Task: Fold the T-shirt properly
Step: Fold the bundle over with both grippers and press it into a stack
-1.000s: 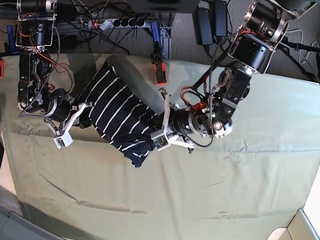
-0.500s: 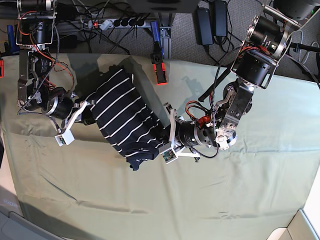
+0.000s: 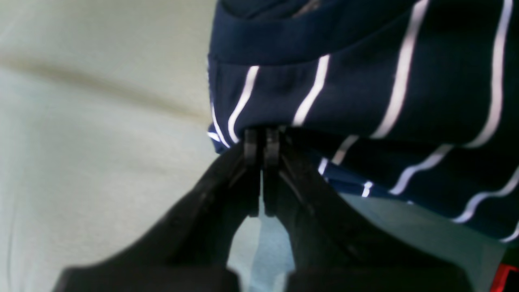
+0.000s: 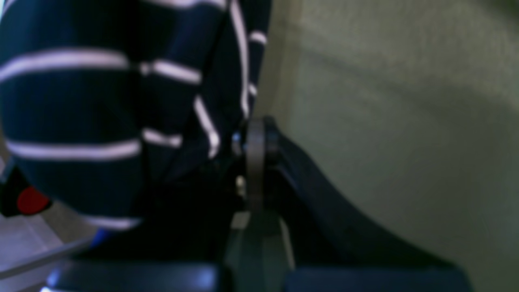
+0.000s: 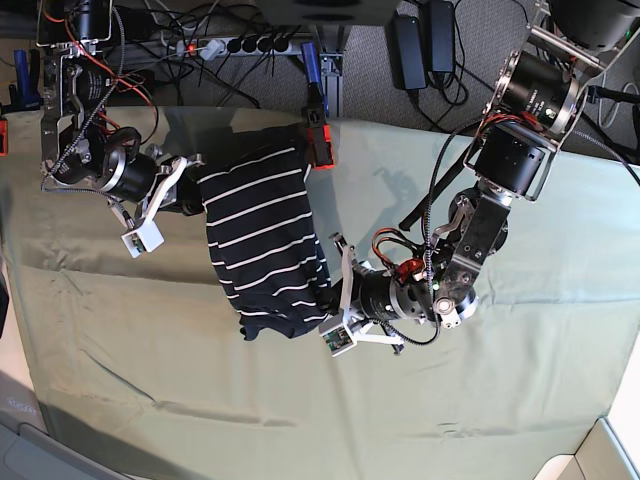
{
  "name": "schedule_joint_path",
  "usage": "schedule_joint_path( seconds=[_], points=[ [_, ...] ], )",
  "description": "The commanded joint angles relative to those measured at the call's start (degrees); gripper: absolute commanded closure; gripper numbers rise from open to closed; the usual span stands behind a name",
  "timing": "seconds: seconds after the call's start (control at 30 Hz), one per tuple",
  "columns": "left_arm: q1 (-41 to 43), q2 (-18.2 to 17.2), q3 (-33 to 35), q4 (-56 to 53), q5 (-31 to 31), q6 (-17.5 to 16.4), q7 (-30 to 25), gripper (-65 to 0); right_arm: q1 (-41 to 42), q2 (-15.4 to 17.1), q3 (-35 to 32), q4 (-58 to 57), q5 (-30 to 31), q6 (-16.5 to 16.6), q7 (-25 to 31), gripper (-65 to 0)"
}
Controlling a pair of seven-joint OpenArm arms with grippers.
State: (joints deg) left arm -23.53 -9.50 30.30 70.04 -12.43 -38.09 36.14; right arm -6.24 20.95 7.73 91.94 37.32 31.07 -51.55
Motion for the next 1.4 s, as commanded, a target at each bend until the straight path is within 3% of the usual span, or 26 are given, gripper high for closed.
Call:
schedule_joint_path(
  seconds=[0.0, 0.17, 0.3, 0.43, 0.5, 0.57, 0.7, 0.9, 1.13, 1.37],
  points=[
    [-1.77, 0.28, -0.33, 0.81, -0.61, 1.68, -1.03, -0.9, 0.04, 0.7, 0.28, 1.29, 1.53, 0.46, 0.76, 0.0],
    [-2.34, 0.31, -0.33, 0.81, -0.66, 2.12, -1.2, -0.9, -0.94, -1.29, 0.28, 1.6, 2.58, 0.46, 0.66, 0.0],
    [-2.84, 0.22, -0.33, 0.83, -0.66, 6.19, -0.24, -0.9, -0.92, -2.19, 0.28, 1.6, 2.71, 0.46, 0.5, 0.0],
    [-4.61, -0.39, -1.9, 1.09, -0.66, 10.97, 5.35, -0.9, -0.92, -1.73, 2.16, 1.99, 2.73, 0.46, 0.52, 0.0],
    [-5.05, -1.2, -5.03, 2.19, -1.9, 11.54, 7.32, -0.9, -0.92, -1.73, 3.82, 2.58, 2.75, 0.44, 0.5, 0.0],
    [-4.98, -2.36, -8.7, 4.76, -5.92, 11.19, 9.25, -0.9, -0.92, -1.73, 5.44, 3.39, 2.78, 0.46, 0.5, 0.0],
    [-4.22, -3.82, -13.84, 12.63, -15.52, 7.08, 14.38, -0.9, -0.11, -1.53, 7.17, 4.92, 2.75, 0.44, 0.52, 0.0],
    [0.68, -3.74, -13.46, 20.94, -22.56, 5.25, 17.29, -0.9, 4.28, -1.14, 7.15, 5.57, 3.41, 0.46, 1.18, 0.0],
    [8.22, -0.63, -8.98, 21.62, -24.59, 2.21, 15.47, -0.9, 11.5, -1.42, 4.61, 4.9, 3.41, 0.48, 1.6, 0.0],
    [12.33, -0.66, -6.62, 21.62, -20.68, 2.21, 10.93, -0.9, 15.43, -5.53, -4.28, -1.09, -0.55, 0.48, 2.91, 0.0]
  ],
)
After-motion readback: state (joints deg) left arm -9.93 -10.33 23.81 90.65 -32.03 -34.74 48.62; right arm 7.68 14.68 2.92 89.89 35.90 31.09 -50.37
